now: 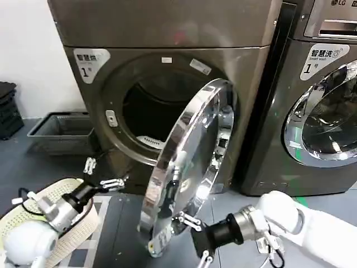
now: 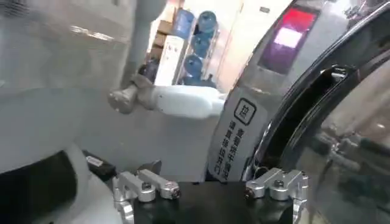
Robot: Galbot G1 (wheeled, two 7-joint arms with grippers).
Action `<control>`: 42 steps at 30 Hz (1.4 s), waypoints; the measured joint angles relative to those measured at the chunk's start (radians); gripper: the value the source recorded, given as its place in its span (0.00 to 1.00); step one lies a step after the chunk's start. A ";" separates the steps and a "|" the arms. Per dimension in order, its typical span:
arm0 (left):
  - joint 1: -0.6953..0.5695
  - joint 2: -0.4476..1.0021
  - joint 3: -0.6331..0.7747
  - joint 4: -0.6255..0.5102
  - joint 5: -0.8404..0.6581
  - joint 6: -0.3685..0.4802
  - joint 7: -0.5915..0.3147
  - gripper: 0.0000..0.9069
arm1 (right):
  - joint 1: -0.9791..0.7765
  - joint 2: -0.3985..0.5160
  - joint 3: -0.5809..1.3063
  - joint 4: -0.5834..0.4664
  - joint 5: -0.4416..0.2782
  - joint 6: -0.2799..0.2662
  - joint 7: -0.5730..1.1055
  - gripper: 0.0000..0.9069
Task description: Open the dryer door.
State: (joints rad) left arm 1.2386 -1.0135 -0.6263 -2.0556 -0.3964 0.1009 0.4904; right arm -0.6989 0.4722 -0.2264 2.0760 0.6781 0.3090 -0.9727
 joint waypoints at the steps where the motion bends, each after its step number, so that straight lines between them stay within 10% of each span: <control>1: -0.003 0.002 0.009 0.001 0.000 -0.001 0.000 1.00 | -0.027 -0.005 0.028 0.001 0.000 0.003 -0.010 1.00; 42: -0.112 0.024 0.309 -0.023 0.045 -0.019 0.022 1.00 | -0.889 0.079 1.068 -0.154 0.034 0.166 -0.062 1.00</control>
State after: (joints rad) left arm 1.1265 -0.9893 -0.3172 -2.0786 -0.3519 0.0817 0.5123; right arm -1.5875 0.5513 0.8413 1.9218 0.7122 0.4749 -1.0346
